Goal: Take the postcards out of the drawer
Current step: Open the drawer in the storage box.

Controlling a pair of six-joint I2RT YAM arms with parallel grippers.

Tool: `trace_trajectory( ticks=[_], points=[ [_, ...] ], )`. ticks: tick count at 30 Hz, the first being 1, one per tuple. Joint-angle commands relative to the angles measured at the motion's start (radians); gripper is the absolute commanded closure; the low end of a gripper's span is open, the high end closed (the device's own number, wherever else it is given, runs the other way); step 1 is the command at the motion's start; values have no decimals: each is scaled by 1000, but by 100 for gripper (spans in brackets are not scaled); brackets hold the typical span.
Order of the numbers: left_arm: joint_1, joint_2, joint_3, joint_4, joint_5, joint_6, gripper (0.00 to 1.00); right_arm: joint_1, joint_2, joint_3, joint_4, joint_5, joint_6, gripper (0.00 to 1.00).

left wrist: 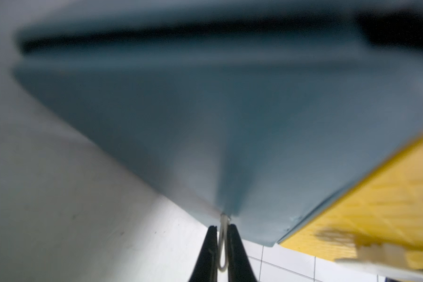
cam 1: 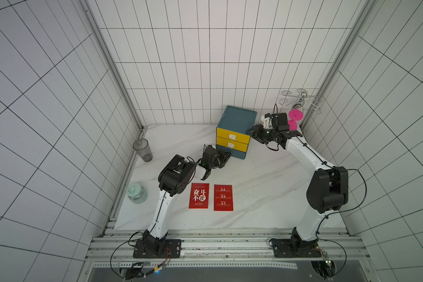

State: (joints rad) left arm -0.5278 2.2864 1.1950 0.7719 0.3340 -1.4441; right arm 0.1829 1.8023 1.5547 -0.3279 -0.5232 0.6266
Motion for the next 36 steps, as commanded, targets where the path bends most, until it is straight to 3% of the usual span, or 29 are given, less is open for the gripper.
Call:
trace_trajectory(
  ticks=[1, 8, 22, 36],
  points=[
    [0, -29, -62, 59, -15, -2, 96, -8, -7, -53, -116, 9, -26, 50],
    [-4, -154, -282, 210, -47, -59, 99, -14, -3, -54, -116, 10, -26, 50],
    [-35, -346, -546, 256, -33, -47, 99, -13, -13, -81, -108, 9, -30, 50],
    [-75, -355, -667, 307, -38, -66, 94, -13, -13, -86, -101, 11, -21, 51]
  ],
)
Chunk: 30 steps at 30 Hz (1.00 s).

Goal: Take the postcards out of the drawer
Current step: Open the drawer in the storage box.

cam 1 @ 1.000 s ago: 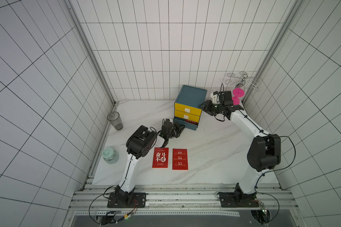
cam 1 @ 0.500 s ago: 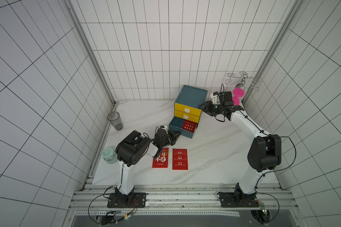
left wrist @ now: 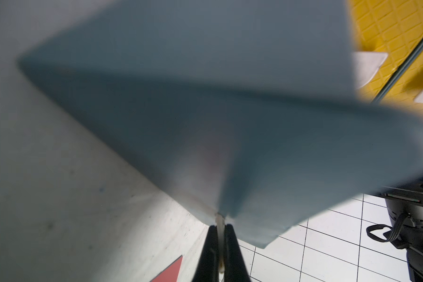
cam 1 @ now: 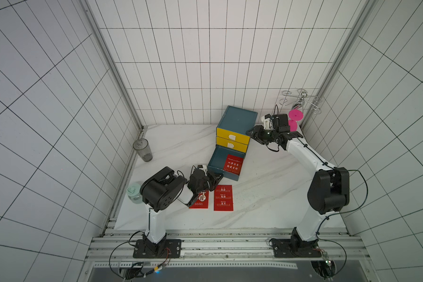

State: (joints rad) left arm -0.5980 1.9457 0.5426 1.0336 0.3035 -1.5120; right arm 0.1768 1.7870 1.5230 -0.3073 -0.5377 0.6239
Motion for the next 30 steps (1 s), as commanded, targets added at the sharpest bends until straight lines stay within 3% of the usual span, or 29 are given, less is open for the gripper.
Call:
trace_trajectory(
  ticks=[1, 10, 17, 20, 25, 30],
  points=[
    [-4, -13, -20, 49, -7, 0, 93, -7, 2, -53, -121, 28, -18, 51],
    [-2, -36, -52, 46, -16, -3, 64, -7, 4, -51, -120, 33, -15, 51],
    [-4, -210, -86, -96, -72, 33, 50, -8, -1, 3, -153, 45, -33, 46],
    [-3, -333, -58, -285, -81, 126, 47, -11, -7, 53, -187, 60, -52, 43],
    [3, -535, 82, -792, -141, 396, 41, -31, -5, 205, -282, 94, -103, 37],
    [28, -612, 197, -1072, -228, 568, 33, -47, 1, 372, -372, 109, -142, 32]
  ],
)
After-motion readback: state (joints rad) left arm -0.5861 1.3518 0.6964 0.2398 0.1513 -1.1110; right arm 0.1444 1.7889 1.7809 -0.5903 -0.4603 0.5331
